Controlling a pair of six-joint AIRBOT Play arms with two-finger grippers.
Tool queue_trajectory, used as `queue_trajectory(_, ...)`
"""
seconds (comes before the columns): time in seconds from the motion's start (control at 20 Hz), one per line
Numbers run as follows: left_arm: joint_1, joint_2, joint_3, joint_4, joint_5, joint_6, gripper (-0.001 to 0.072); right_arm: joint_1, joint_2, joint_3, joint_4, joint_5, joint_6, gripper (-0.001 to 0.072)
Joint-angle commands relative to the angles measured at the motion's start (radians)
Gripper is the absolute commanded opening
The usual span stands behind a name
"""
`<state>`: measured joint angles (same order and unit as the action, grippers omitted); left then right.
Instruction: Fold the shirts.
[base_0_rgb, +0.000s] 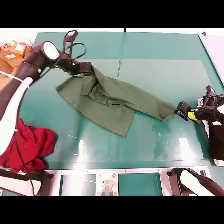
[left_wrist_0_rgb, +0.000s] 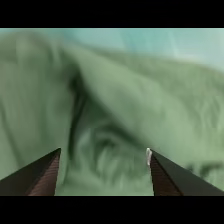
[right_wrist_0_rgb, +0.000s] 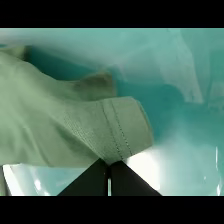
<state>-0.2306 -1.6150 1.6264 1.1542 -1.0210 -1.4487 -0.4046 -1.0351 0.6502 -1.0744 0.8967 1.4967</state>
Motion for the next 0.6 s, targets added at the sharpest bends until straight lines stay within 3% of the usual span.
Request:
queue_trajectory(0.0, 0.082, 0.003, 0.079, -0.037, -0.33, -0.078, 0.0609, -0.002, -0.063, 0.013, 0.0, -0.044, -0.014, 0.0013)
queue_trajectory(0.1, 0.094, 0.029, 0.035, -0.029, -0.464, -0.132, 0.0608, -0.002, -0.066, 0.021, 0.001, -0.087, -0.014, 0.0013)
queue_trajectory(0.2, 0.048, 0.077, -0.119, -0.033, -0.478, -0.169, 0.0608, -0.002, -0.066, 0.021, 0.0, -0.111, -0.014, 0.0014)
queue_trajectory(0.35, -0.101, 0.163, -0.446, -0.073, -0.31, -0.228, 0.0609, -0.001, -0.066, 0.021, 0.0, -0.115, -0.016, 0.0014)
queue_trajectory(0.55, -0.301, 0.183, -0.719, -0.3, 0.005, -0.23, 0.0609, 0.0, -0.066, 0.021, 0.001, -0.122, -0.016, 0.0013)
